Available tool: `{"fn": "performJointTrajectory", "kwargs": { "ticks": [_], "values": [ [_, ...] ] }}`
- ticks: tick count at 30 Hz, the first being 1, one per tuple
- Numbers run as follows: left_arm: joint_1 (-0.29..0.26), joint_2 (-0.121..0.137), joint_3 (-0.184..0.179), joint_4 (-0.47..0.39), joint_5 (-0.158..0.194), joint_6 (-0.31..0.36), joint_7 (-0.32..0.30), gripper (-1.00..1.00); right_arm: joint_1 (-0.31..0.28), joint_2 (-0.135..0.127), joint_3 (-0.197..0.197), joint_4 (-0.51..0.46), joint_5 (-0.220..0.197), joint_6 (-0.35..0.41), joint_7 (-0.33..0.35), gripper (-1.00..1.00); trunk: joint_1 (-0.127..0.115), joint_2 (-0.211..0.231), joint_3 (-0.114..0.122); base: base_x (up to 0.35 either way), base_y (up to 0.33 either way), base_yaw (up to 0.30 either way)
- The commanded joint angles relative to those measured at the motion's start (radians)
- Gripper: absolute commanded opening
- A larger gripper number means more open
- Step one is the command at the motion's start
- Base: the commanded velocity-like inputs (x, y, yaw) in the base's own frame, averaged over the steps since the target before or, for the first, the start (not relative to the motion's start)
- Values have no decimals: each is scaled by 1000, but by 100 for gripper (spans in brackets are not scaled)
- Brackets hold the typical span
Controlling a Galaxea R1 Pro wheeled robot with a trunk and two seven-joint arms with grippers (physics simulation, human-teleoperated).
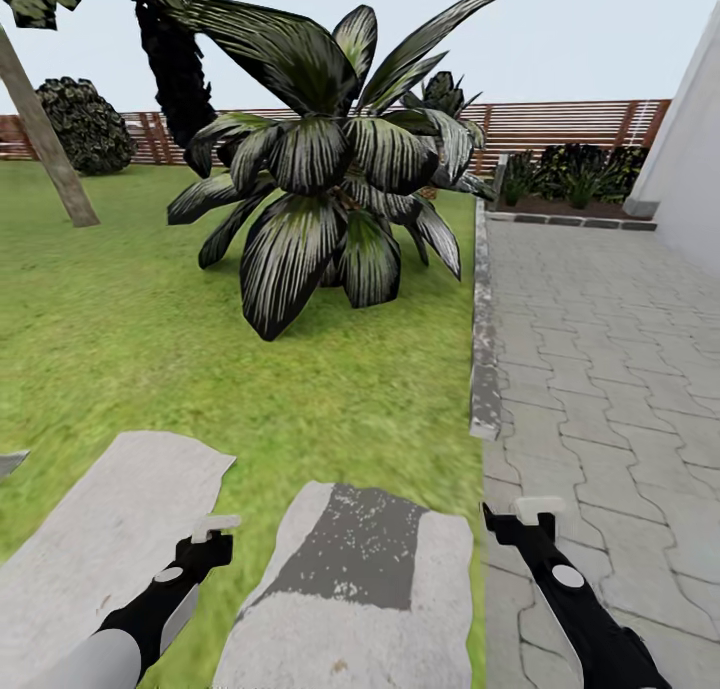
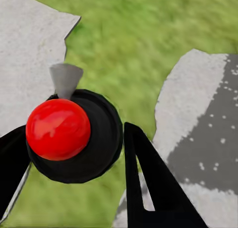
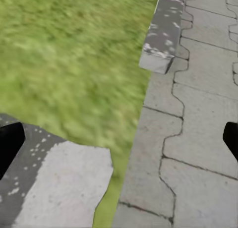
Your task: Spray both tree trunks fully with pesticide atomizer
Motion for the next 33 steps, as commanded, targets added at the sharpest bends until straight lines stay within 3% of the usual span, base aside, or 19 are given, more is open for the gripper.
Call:
{"fn": "performJointTrajectory", "kwargs": {
  "ticks": [1,33],
  "values": [
    [0,0,0,0,0,0,0,-100,0,0,0,1,0,0,0,100,0,0,0,67,255,277],
    [0,0,5,1,1,2,-2,-100,0,0,1,19,0,0,0,100,0,0,0,141,298,277]
  ]
}}
